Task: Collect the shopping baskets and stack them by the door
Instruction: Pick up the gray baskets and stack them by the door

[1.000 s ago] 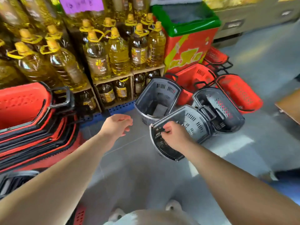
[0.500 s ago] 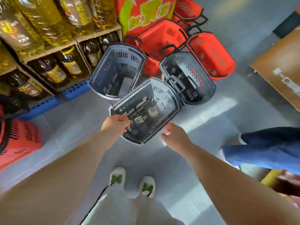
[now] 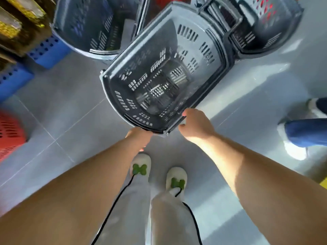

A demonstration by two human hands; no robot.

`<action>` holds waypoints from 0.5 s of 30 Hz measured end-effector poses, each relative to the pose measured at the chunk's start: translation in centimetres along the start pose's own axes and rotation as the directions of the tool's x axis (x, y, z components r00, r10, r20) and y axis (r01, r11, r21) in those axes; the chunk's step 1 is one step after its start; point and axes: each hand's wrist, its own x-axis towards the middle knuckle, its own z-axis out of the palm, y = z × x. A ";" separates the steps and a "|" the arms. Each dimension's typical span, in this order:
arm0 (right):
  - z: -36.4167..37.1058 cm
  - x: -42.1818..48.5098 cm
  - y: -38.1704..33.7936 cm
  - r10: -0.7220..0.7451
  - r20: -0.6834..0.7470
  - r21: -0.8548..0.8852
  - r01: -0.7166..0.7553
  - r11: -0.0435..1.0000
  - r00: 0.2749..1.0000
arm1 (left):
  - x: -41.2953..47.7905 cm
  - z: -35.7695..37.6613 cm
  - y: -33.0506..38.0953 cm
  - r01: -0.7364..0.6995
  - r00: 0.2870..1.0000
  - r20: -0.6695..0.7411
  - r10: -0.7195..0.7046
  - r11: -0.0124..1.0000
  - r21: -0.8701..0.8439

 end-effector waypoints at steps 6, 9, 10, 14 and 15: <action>4.2 1.8 3.1 -0.034 -0.008 -0.002 0.034 0.999 0.999 | 4.2 5.6 -0.6 0.175 0.985 0.085 -0.153 0.884 -0.434; 4.6 1.5 3.7 -0.091 -0.062 0.033 0.094 0.995 0.994 | 5.0 5.9 -1.4 0.199 0.979 0.144 -0.143 0.813 -0.547; 4.6 1.4 3.7 -0.115 -0.073 0.024 0.117 0.993 0.991 | 5.0 5.7 -1.6 0.196 0.980 0.139 -0.142 0.806 -0.558; 5.3 1.7 3.7 -0.175 0.034 -0.119 0.177 0.977 0.984 | 4.4 4.1 -3.1 0.210 0.975 0.067 -0.211 0.777 -0.593; 5.7 1.7 3.6 -0.179 0.064 -0.157 0.187 0.970 0.982 | 4.2 3.5 -3.7 0.209 0.974 0.054 -0.221 0.773 -0.599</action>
